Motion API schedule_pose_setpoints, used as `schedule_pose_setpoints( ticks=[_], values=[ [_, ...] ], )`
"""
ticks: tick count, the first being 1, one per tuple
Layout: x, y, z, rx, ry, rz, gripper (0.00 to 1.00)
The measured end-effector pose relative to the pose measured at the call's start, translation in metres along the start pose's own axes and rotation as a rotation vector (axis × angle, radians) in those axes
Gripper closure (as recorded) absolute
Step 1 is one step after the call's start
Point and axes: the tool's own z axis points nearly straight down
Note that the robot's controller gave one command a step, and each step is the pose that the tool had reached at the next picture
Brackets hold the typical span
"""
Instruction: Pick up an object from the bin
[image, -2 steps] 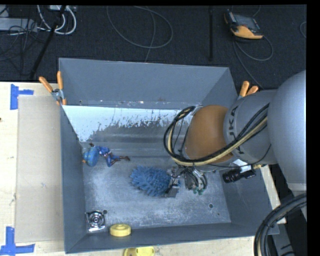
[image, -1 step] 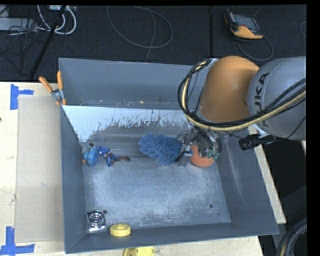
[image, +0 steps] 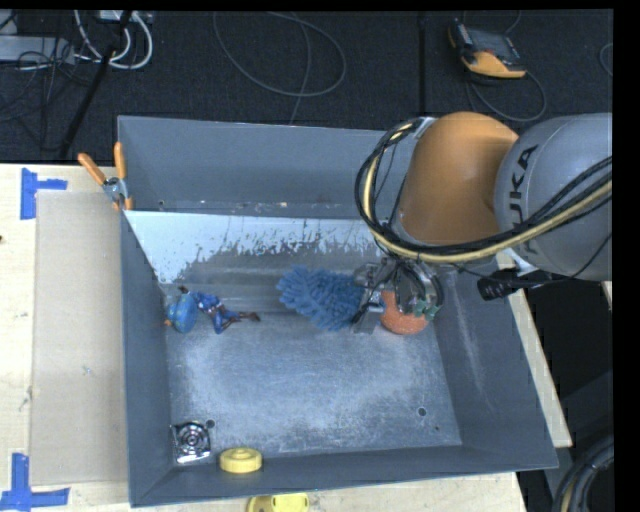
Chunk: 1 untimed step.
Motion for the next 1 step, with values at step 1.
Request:
schedule_pose_setpoints(
  ticks=[1],
  values=[
    [-0.0026,-0.0091,-0.0554,0.0,0.005,0.004,1.0]
  ],
)
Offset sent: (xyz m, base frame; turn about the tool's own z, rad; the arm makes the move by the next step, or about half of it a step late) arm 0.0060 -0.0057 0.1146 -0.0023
